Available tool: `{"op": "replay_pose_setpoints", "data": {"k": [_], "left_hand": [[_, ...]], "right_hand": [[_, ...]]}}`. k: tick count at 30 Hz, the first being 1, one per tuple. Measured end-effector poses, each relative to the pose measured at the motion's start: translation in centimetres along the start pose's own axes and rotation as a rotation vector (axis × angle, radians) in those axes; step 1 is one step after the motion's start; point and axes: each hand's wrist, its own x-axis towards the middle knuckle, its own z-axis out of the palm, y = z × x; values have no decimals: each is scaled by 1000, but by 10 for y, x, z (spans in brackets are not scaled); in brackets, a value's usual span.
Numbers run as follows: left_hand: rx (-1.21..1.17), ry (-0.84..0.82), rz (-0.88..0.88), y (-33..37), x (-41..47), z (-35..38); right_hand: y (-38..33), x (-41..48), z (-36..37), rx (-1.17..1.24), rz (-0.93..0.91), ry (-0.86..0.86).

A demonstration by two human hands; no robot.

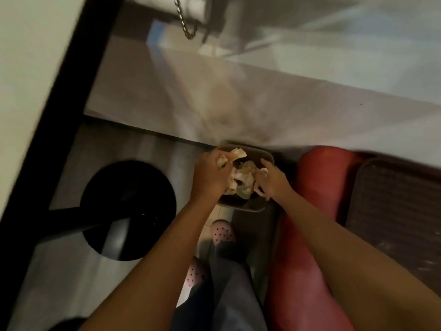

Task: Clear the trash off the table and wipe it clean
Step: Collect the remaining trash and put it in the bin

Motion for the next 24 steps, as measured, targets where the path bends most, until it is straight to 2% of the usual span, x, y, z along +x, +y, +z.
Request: {"op": "replay_pose_setpoints", "data": {"k": [6,13,21,24], "left_hand": [[-4,-99,6,-39,35,49],[174,-277,-51,-57,56,63],[184,-270,-19,-14,15,24],[155,-230,45,16,-9,5]], "right_hand": [[29,30,2,15,67,81],[29,34,-7,27,71,78],[-26,-21,-33,82,-30,109],[-56,-55,-58,120,-100,130]]}}
